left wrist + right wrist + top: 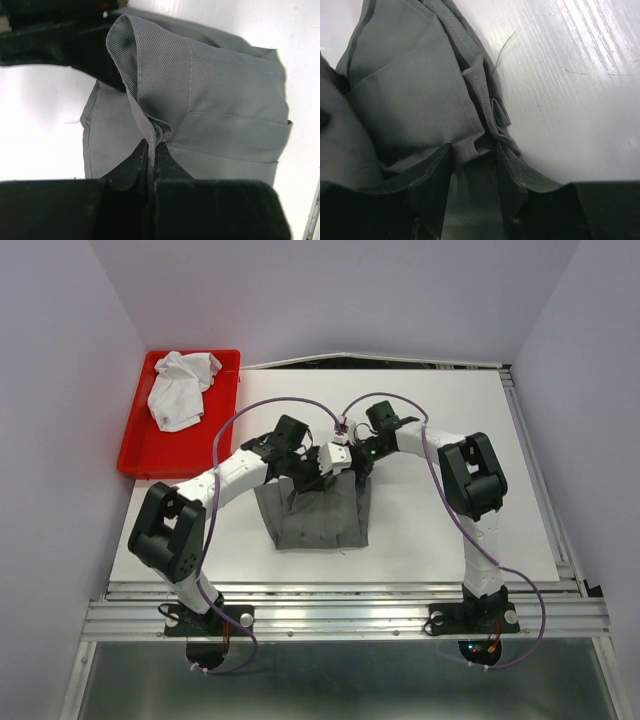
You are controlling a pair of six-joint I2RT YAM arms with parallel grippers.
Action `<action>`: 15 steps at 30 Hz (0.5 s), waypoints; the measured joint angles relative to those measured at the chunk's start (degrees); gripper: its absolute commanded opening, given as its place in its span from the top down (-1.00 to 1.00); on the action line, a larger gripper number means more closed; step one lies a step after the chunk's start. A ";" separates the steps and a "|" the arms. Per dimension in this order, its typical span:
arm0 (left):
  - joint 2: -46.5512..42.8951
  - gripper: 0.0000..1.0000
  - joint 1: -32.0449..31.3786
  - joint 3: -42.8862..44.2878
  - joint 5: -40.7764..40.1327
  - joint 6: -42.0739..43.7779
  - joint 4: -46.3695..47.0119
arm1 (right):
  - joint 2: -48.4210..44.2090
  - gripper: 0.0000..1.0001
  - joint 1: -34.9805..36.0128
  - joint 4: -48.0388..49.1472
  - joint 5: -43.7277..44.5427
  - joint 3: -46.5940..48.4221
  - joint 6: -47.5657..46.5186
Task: Fold and stack the skirts
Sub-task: Fold the skirt
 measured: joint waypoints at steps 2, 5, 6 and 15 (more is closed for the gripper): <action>1.88 0.99 1.16 0.48 0.24 0.00 0.39 | 0.00 0.10 0.00 -0.13 0.00 0.00 -0.37; 5.60 0.93 2.91 1.70 0.26 0.11 1.90 | 0.00 0.12 0.00 -0.20 0.02 0.00 -0.72; 6.56 0.91 3.23 2.10 0.24 0.26 2.19 | 0.00 0.13 0.00 -0.33 0.04 0.00 -0.90; 17.88 0.54 4.31 9.33 -1.25 0.70 3.08 | -0.35 -0.16 0.02 -1.09 0.09 0.11 -2.01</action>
